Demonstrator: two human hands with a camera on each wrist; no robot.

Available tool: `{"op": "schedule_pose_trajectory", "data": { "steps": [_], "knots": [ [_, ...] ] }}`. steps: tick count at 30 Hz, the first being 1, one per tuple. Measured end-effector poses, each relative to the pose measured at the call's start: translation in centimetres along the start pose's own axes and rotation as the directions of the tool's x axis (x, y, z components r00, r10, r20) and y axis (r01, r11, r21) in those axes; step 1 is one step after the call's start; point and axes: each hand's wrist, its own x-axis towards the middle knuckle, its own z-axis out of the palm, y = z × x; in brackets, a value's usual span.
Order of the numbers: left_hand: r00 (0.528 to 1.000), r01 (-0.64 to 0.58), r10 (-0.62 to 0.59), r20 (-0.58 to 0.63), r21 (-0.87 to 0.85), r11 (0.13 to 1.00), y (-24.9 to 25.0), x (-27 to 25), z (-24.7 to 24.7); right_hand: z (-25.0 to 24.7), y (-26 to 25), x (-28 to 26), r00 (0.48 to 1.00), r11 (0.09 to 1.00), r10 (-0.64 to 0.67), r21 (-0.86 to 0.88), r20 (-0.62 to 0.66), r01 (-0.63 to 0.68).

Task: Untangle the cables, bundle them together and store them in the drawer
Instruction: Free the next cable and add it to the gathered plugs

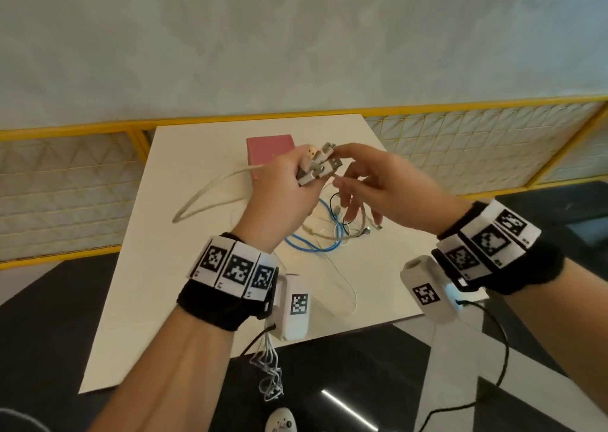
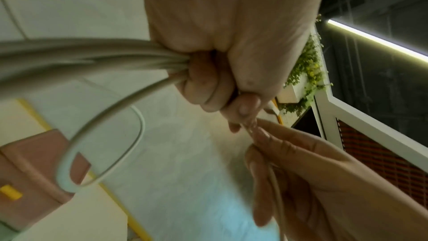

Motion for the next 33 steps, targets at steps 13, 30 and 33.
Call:
{"op": "schedule_pose_trajectory", "data": {
  "steps": [13,30,33],
  "knots": [
    [0.996,0.078,-0.069,0.049,-0.235,0.969,5.2,-3.0,0.5,-2.0,1.9,-8.4,0.823,0.824,0.235,-0.555,0.517,0.113],
    [0.994,0.000,0.027,0.111,-0.234,0.972,7.6,-6.0,4.2,-0.2,8.2,-9.5,0.922,0.985,-0.038,-0.140,0.384,0.099],
    [0.999,-0.026,0.035,0.033,-0.229,0.973,7.2,-6.3,4.1,-1.1,9.4,-10.1,0.943,1.000,0.022,0.001,0.331,-0.024]
  ]
}}
